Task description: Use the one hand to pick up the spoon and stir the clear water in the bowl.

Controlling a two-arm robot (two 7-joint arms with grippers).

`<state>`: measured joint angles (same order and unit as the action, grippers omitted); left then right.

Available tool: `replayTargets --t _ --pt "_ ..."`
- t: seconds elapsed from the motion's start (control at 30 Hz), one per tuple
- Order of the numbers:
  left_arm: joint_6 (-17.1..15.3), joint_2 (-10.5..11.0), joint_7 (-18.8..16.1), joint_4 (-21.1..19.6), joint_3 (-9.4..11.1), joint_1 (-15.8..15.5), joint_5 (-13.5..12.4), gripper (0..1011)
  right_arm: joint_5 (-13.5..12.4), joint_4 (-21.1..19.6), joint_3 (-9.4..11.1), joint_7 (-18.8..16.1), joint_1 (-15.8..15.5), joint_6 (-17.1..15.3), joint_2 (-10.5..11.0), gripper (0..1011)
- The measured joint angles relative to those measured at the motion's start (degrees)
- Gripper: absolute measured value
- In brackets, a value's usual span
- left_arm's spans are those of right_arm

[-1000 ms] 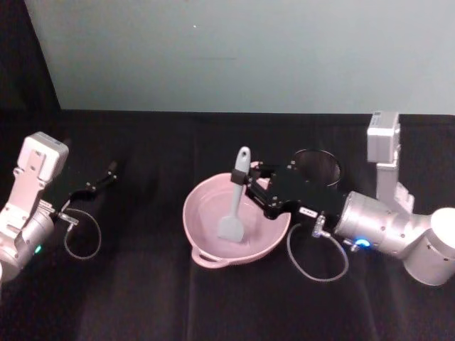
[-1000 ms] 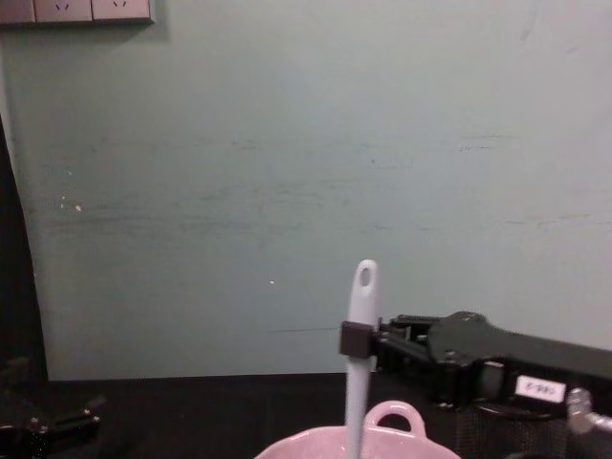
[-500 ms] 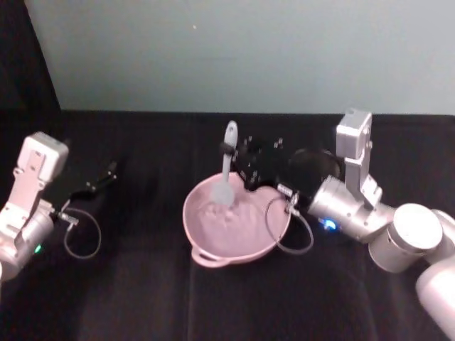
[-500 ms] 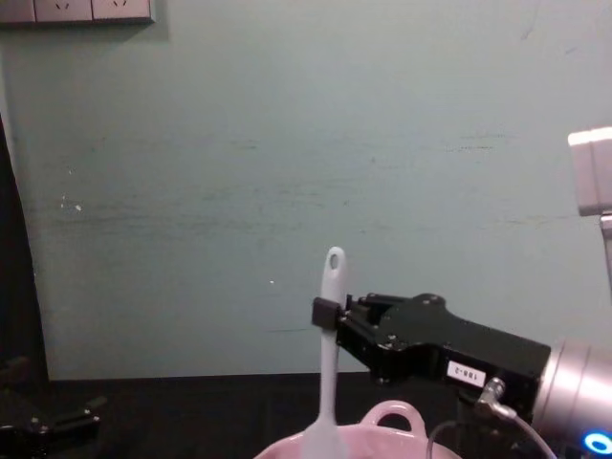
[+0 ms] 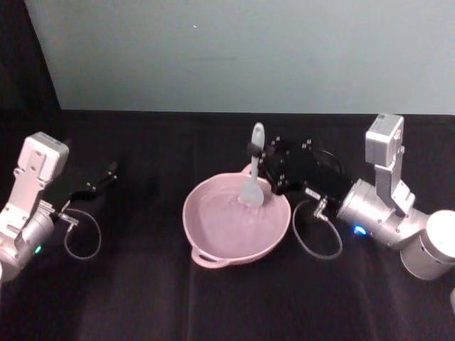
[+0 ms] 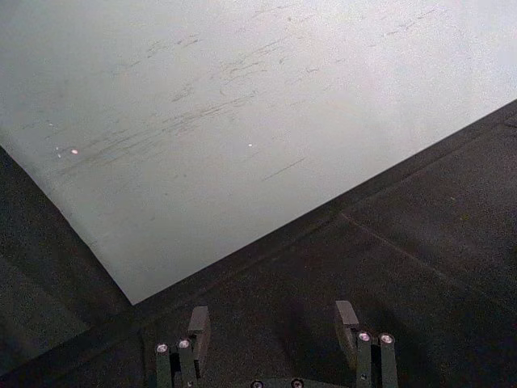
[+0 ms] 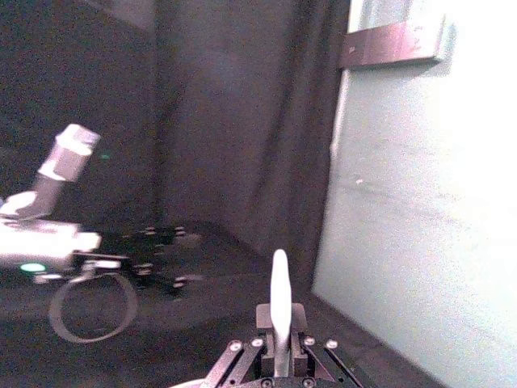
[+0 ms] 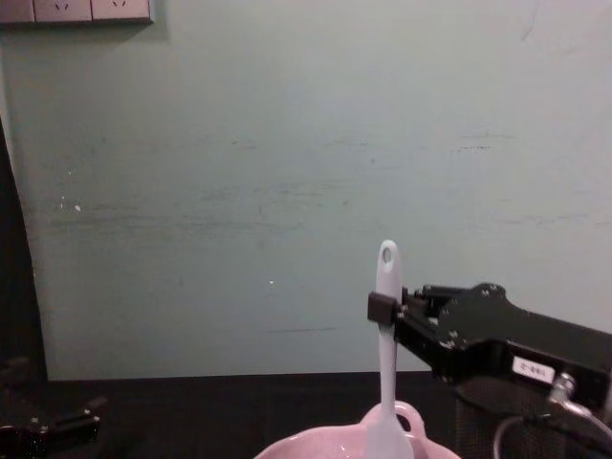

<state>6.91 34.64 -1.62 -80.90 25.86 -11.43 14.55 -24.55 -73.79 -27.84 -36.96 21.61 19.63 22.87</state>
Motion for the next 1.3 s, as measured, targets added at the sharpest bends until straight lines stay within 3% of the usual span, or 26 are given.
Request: replayTargets --t 0.23,0.33,0.43,0.57,0.77,0.93,1.13,1.3 --pt "0.0 0.0 0.0 0.0 0.0 0.0 0.0 1011 -4.2 -4.2 -0.1 -4.2 -2.9 -4.3 1.1 112" --pt "0.0 0.0 0.0 0.0 0.0 0.0 0.0 1011 -6.3 -5.3 -1.1 -6.1 -3.4 -6.2 0.5 112" --pt "0.0 0.0 0.0 0.0 0.0 0.0 0.0 1011 -6.5 -4.7 -2.0 -6.4 -2.8 -6.3 -0.5 112" --pt "0.0 0.0 0.0 0.0 0.0 0.0 0.0 1011 -5.9 -0.2 -3.3 -6.2 -0.2 -5.6 -3.5 112" --pt "0.0 0.0 0.0 0.0 0.0 0.0 0.0 1011 -4.2 7.2 -2.6 -4.0 3.7 -1.6 -7.3 112" --pt "0.0 0.0 0.0 0.0 0.0 0.0 0.0 1011 -2.4 10.4 -1.3 -2.1 5.3 0.4 -8.2 112" --pt "0.0 0.0 0.0 0.0 0.0 0.0 0.0 1011 -0.5 9.8 0.7 -0.1 4.9 0.7 -6.5 111" --pt "0.0 0.0 0.0 0.0 0.0 0.0 0.0 1011 -0.4 3.5 2.0 -0.3 1.8 -2.7 -2.6 112"
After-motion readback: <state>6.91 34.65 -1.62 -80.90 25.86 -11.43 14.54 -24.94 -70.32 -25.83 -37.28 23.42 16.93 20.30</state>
